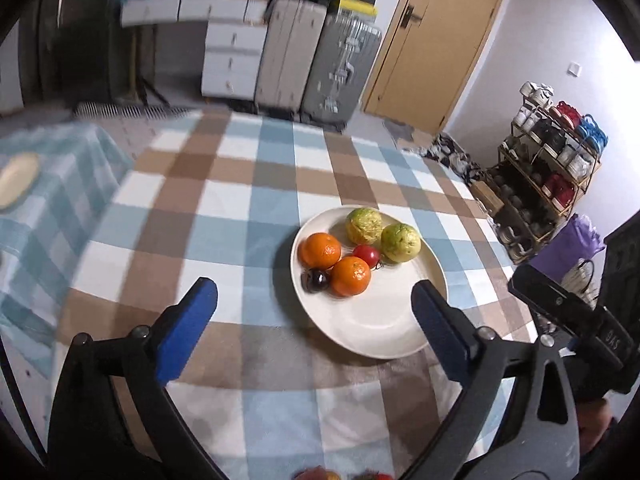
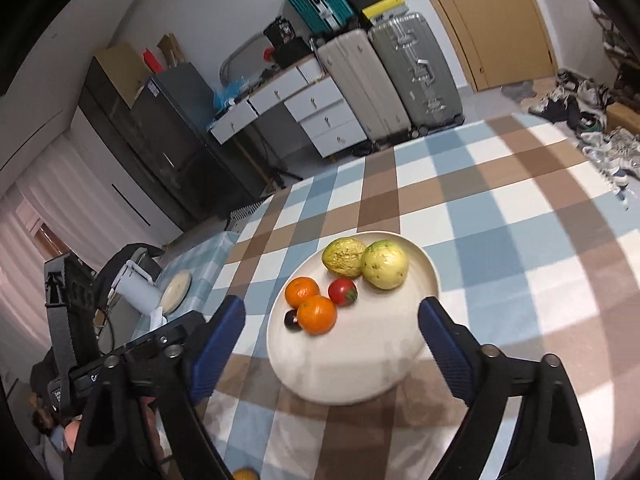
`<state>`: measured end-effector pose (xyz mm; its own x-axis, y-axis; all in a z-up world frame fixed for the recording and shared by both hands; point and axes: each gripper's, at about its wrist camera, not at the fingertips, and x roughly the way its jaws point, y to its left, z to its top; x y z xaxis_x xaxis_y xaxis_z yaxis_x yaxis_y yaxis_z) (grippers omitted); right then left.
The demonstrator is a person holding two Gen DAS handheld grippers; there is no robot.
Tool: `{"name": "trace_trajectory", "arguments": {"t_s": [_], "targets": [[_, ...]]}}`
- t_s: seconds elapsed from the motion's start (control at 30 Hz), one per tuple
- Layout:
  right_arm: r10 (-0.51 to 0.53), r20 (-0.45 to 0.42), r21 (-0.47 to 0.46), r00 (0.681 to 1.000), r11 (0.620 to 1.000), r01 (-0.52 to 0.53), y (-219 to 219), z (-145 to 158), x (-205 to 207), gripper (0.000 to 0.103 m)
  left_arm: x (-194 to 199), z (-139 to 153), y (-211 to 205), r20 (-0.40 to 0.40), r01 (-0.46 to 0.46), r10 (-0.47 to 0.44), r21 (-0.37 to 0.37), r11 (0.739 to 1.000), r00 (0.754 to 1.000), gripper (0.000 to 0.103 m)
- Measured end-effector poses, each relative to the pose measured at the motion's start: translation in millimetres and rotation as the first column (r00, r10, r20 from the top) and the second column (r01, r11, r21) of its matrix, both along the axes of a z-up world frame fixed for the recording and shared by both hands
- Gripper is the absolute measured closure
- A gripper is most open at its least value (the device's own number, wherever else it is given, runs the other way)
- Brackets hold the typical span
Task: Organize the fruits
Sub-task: 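Lower the tomato and plum onto the plate and open both grippers, then withdraw both tools from the plate toward the remaining fruits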
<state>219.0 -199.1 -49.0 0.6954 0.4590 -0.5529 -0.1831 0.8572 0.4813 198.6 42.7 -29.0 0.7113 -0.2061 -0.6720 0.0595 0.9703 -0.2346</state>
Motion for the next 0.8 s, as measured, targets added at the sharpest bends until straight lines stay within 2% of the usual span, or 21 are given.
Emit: {"name": "trace_trajectory", "arguments": {"t_s": [0.13, 0.3, 0.43, 0.63, 0.8], "targets": [[0.005, 0.045, -0.002, 0.999, 1.0, -0.005, -2.3, 9.5, -33.1, 0.002, -46.2, 20.9, -5.9, 0.1, -0.043, 0.034, 0.08, 0.996, 0.994, 0.001], [0.03, 0.079, -0.02, 0.996, 0.999, -0.029, 0.5, 13.8, -68.3, 0.0, -92.3, 31.8, -12.0, 0.17, -0.091, 0.064, 0.153, 0.984, 0.983, 0.001], [0.046, 0.112, -0.039, 0.993, 0.998, -0.042, 4.3, 15.5, -92.1, 0.0, -118.9, 27.0, -16.2, 0.159, -0.082, 0.052, 0.183, 0.98, 0.986, 0.001], [0.061, 0.142, -0.074, 0.988, 0.996, -0.05, 8.9, 10.3, -119.1, 0.0, -144.4, 11.0, -12.2, 0.143, -0.086, 0.06, 0.186, 0.979, 0.988, 0.001], [0.092, 0.109, -0.12, 0.99, 0.99, -0.079, 18.2, -5.1, -137.1, 0.0, -158.0, -8.7, -2.3, 0.082, -0.077, 0.063, 0.169, 0.983, 0.995, 0.001]]}}
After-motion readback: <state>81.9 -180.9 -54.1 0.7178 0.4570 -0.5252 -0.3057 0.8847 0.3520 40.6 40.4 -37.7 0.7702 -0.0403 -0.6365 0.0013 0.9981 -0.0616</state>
